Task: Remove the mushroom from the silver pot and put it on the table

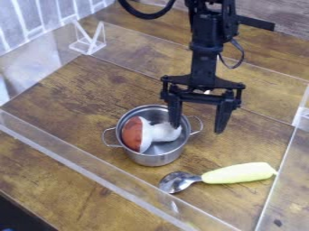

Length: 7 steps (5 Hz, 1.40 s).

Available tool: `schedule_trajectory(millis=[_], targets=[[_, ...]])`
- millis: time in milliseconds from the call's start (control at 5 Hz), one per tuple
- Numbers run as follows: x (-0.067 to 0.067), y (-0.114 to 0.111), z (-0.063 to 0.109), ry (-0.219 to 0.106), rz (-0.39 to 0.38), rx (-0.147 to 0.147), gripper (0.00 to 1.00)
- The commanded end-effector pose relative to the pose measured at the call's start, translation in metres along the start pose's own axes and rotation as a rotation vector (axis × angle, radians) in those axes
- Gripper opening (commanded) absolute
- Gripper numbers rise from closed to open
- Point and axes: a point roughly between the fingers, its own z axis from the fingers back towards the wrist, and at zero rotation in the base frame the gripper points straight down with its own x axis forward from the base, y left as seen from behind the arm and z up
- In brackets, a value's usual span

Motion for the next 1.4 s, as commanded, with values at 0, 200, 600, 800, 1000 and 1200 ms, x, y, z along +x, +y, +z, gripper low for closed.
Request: schedule_trajectory(millis=[0,200,600,800,1000,1200], targets=[[0.0,0.013,0.03,-0.071,-0.032,-0.022,1.0],[-0.004,0.023,0.03,-0.069,-0.101,-0.009,1.0],[-0.012,0.044,0.028,-0.094,-0.216,0.0,1.0],[-0.01,0.049,0.018,-0.098,-0.237,0.003,1.0],[-0.007,0.052,0.007,-0.099,-0.244,0.006,1.0],[-0.006,0.054,-0.003,-0.105,-0.257,0.004,1.0]])
